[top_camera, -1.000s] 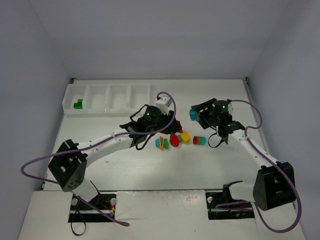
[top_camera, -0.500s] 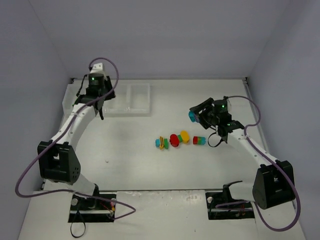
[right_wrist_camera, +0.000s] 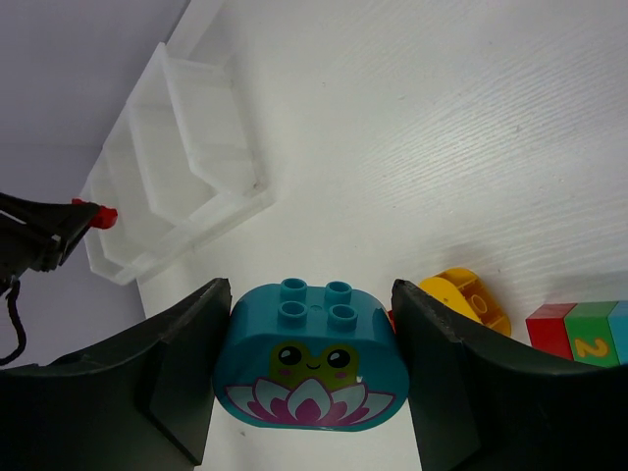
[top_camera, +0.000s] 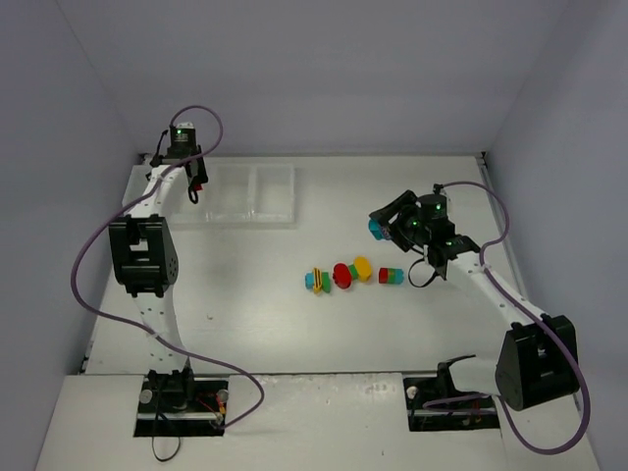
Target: Sort the legos into containers by color
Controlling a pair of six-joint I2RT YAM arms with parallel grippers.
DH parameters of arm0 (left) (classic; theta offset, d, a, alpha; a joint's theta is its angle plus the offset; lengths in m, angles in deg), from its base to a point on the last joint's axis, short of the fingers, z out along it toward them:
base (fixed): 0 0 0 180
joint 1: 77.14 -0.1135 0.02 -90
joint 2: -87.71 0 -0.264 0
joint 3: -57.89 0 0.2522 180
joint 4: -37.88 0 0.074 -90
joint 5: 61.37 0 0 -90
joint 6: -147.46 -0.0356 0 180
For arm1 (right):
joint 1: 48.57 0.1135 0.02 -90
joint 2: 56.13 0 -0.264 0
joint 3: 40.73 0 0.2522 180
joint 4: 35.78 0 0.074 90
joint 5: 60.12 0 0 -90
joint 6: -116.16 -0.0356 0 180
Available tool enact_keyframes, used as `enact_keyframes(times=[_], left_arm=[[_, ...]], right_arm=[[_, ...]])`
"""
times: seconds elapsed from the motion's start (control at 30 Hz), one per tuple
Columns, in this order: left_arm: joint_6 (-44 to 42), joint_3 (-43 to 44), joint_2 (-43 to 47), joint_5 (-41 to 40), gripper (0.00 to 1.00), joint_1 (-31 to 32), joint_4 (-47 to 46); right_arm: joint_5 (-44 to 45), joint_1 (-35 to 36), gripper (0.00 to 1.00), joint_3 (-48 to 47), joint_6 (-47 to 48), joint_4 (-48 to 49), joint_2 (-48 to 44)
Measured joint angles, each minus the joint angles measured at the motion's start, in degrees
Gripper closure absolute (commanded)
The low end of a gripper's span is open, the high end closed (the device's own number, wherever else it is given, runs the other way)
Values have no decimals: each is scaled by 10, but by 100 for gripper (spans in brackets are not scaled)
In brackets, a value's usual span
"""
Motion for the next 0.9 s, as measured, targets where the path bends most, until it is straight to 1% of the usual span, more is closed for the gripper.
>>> enact_keyframes(times=[0.03,0.1,0.13,0.27,0.43,0.53,0.6,0.67,0.73,0.77,0.8,0.9], left_arm=[[-2,4,-9,-1,62,1,6],[-5,6,-17,-4,56,0,12],[-6,6,-18,-5,48,-1,14],[-4,3,-14,-9,38,-9,12],[13,-32,22,5,37,-13,7],[40,-99,86,46,37,-8,-10],[62,-164,149,79,37,6,-35],[85,-236,222,110,36,45,-74],[105,-282,274,140,34,103,-110],[120,-301,293,155,33,143,-138],[133,-315,305,171,15,180,-162],[174,-343,313,206,14,285,-229]], right_arm=[[-1,0,100,0,2,0,0],[-2,0,100,0,7,0,0],[-3,0,100,0,8,0,0],[-5,0,100,0,10,0,0],[-14,0,100,0,10,0,6],[-21,0,100,-2,5,0,12],[-26,0,99,-3,-3,2,14],[-31,0,98,-4,-13,4,14],[-36,0,99,-4,-25,7,14],[-38,0,99,-4,-33,9,14],[-41,0,99,-4,-41,10,14],[-46,0,99,-4,-64,15,14]])
